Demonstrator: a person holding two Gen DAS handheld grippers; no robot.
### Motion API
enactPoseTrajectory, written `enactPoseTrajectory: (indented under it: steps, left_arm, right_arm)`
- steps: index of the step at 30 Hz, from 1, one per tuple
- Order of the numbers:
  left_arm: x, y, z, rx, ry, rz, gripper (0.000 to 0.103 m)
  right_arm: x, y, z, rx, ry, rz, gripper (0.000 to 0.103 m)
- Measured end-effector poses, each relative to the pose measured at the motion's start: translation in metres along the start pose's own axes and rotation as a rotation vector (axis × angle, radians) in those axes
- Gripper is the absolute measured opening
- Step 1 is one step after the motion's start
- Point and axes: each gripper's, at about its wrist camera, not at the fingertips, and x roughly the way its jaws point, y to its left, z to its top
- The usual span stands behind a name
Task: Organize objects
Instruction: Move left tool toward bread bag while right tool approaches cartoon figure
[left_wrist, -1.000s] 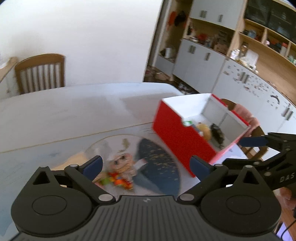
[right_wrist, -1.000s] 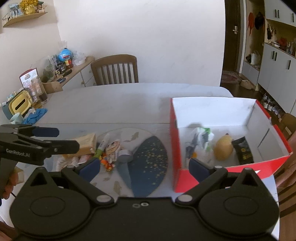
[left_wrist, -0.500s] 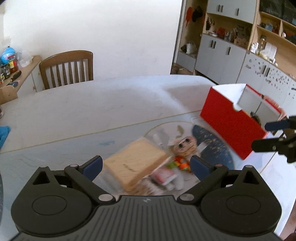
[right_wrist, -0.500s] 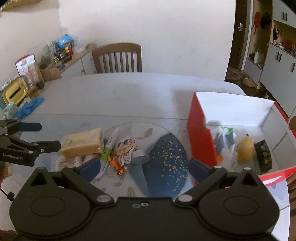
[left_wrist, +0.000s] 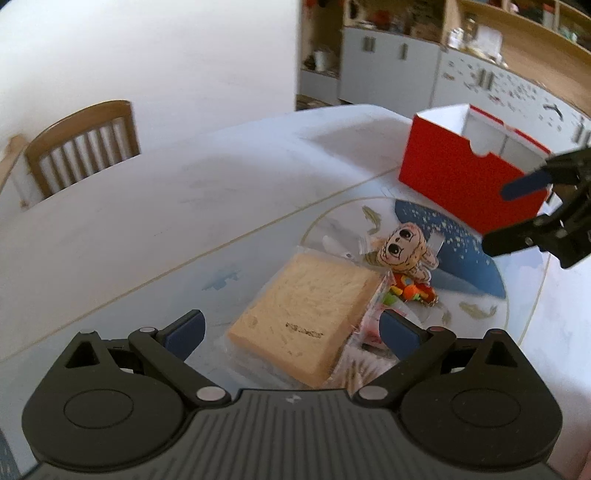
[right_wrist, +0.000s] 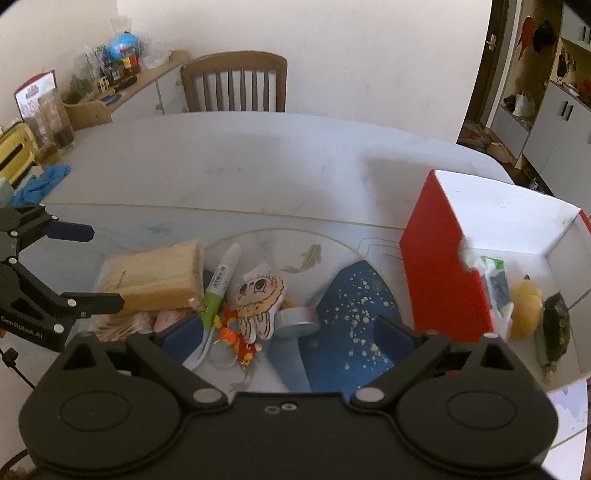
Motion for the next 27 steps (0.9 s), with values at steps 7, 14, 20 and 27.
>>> enactPoseTrajectory:
  steps: [7, 14, 20, 27]
  left_arm:
    - [0.031, 0.012, 0.006, 0.034, 0.044, -0.093, 0.101]
    - [0.052, 0.018, 0.009, 0.045, 0.073, -0.134, 0.101]
    - [0.06, 0.023, 0.008, 0.016, 0.07, -0.152, 0.101]
    - [0.062, 0.026, 0.006, -0.015, 0.053, -0.165, 0.1]
  right_arm:
    - [0.026, 0.01, 0.006, -0.055, 0.036, -0.023, 0.096]
    - [0.047, 0.012, 0.012, -0.073, 0.075, -0.048, 0.093]
    - [0.061, 0.016, 0.016, -0.079, 0.093, -0.046, 0.083]
    - [0.071, 0.019, 0.015, -0.088, 0.094, -0.031, 0.07]
